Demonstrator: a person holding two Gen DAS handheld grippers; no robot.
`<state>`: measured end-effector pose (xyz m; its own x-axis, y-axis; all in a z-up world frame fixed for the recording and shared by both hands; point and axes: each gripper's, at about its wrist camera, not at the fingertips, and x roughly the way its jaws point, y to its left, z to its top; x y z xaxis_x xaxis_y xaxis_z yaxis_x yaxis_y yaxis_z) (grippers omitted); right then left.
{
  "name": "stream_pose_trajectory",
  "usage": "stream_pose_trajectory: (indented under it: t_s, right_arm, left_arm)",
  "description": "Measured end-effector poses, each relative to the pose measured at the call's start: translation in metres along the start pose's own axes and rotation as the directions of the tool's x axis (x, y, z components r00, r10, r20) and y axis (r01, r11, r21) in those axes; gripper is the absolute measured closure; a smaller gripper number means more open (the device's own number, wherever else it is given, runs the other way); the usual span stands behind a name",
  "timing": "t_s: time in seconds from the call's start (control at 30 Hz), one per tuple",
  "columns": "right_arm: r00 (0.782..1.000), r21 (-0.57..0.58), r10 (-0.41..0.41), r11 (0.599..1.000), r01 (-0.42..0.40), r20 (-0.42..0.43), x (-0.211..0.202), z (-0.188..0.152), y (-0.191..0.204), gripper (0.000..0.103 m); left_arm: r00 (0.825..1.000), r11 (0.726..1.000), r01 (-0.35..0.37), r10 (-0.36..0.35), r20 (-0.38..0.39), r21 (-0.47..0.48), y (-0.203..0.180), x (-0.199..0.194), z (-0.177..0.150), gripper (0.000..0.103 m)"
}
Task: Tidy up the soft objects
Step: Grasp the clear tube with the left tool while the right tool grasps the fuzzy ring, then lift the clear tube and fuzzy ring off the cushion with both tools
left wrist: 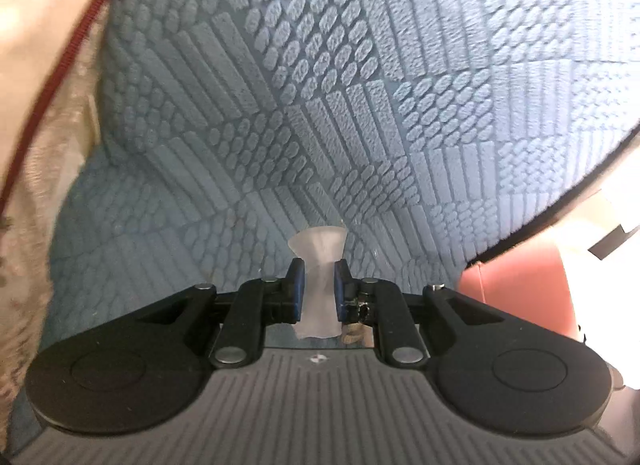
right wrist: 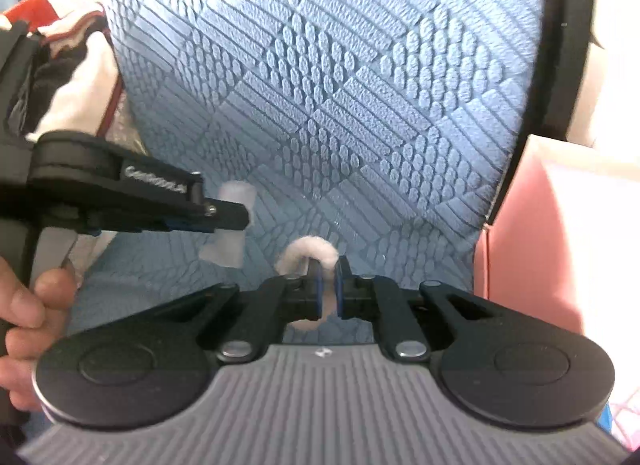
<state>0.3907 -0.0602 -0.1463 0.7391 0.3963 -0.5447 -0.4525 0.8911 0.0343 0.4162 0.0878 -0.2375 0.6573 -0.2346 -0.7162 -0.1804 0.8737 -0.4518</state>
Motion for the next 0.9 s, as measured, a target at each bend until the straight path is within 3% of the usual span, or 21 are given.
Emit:
stream_pose_trajectory:
  t_s: [0.47, 0.9]
  right_arm:
    - [0.999, 0.016, 0.014, 1.000, -0.015, 0.034, -0.050, -0.021, 0.009, 0.093]
    - [0.998, 0.077, 0.024, 0.997, -0.028, 0.054, -0.091, -0.050, 0.011, 0.093]
  left_arm:
    - [0.999, 0.998, -0.006, 0.003, 0.038, 0.061, 0.010, -0.079, -0.043, 0.085]
    - [0.998, 0.988, -0.035, 0.028, 0.052, 0.148, 0.010, -0.101, -0.076, 0.085]
